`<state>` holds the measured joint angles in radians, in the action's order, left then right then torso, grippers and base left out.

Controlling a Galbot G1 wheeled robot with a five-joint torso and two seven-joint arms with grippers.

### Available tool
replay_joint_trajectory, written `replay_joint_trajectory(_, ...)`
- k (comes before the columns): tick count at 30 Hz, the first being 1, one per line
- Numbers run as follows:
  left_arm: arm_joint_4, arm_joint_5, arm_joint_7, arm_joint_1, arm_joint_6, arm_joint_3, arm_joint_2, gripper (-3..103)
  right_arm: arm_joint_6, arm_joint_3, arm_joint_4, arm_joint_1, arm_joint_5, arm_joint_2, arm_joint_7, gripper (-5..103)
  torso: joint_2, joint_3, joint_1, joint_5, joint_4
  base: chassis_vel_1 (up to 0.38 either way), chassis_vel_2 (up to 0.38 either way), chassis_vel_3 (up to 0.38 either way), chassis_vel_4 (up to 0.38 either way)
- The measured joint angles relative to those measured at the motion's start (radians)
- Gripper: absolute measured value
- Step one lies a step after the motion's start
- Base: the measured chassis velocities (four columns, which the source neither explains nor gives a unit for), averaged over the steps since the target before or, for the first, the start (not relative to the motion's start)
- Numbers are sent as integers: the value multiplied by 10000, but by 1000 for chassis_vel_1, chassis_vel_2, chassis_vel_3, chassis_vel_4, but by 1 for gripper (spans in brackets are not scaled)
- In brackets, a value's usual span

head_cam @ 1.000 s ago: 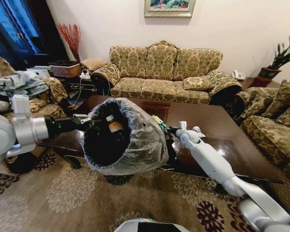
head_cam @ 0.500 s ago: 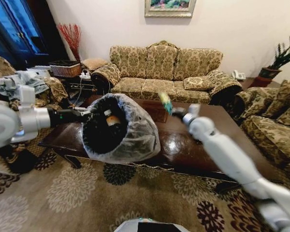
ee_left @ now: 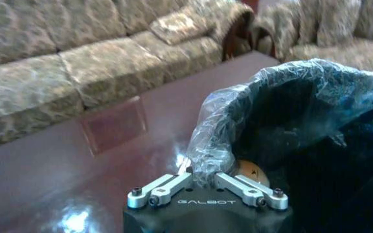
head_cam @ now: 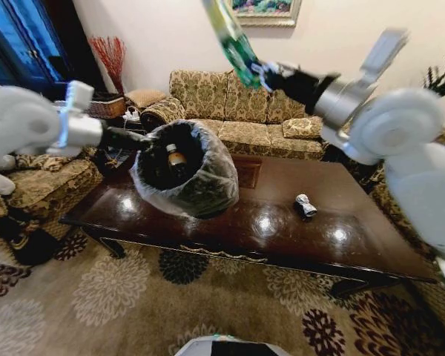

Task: Move to the front of the table and place the trash on the table into the trash bin.

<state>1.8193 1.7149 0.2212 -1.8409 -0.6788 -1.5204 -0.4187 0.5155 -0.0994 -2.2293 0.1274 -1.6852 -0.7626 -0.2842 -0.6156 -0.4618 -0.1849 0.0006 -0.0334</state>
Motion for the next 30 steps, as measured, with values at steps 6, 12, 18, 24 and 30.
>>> replay_joint_trajectory(6, 106, 324, -348, -418, 63, -143, -699, 0, -236, -857, -901, -1639, 1260, -13, 150, 1, 0, 0, 1, -4, -5, 0, 0, 0, 0)
replay_joint_trajectory(12, 195, 538, -334, -330, 12, -116, -774, 0, -331, -1648, -968, -2738, 3214, -24, 116, -1, 0, 1, 2, -5, -3, 0, 0, 0, 0)
replay_joint_trajectory(18, 554, 681, -390, -261, -22, -198, -781, 0, -397, -2298, -120, -2490, 4552, -593, 53, 20, 0, 0, 0, -7, -8, 0, 0, 0, 0)
replay_joint_trajectory(24, 655, 788, -377, -151, -64, -203, -638, 0, -392, -1972, -71, -2457, 4546, -570, 122, 41, 0, 1, 2, -6, -4, 0, 0, 0, 0)
replay_joint_trajectory(30, 714, 787, -376, -165, -45, -200, -472, 0, -360, -1407, -463, -2361, 3950, -172, 135, 58, 0, 1, 2, -4, 0, 0, 0, 0, 0)
